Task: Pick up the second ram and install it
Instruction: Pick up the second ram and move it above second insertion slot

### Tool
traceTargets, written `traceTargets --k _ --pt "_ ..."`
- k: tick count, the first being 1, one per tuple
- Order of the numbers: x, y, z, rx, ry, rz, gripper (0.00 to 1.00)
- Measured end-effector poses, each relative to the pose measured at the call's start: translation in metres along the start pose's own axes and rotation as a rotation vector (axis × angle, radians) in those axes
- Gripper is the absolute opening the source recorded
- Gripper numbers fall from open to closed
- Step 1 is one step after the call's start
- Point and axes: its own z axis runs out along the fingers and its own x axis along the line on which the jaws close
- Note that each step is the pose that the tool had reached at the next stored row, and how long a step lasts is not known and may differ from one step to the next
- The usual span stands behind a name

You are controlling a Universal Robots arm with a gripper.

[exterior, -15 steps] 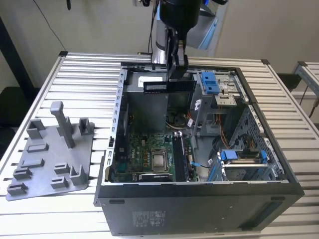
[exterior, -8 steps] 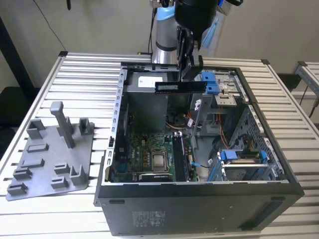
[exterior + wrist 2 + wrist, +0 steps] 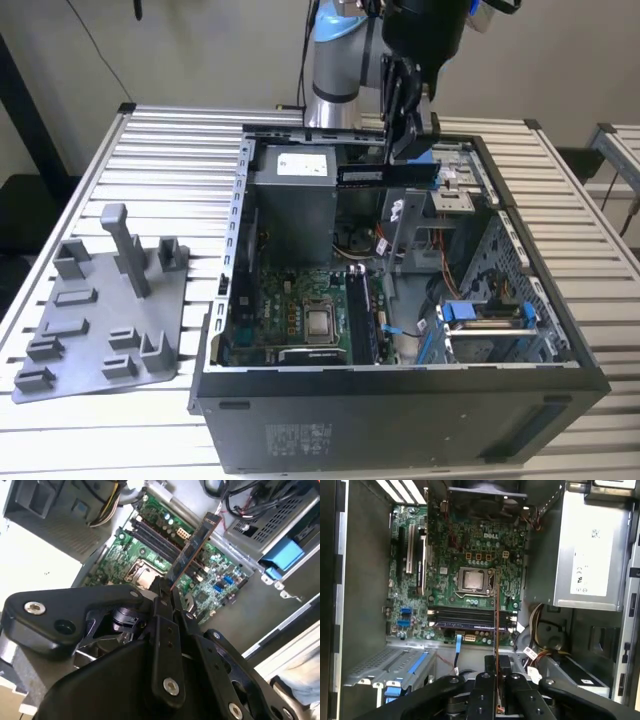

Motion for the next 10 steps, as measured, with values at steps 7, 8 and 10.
traceTargets --k 7,8,10 --pt "-0.0014 -0.0002 0.0004 0.0000 0.0000 0.001 0.14" --pt "-0.0014 -0.0001 0.0004 0.0000 0.0001 0.001 0.14" --pt "-0.0014 -0.0001 0.0005 0.0000 0.0000 0.003 0.14"
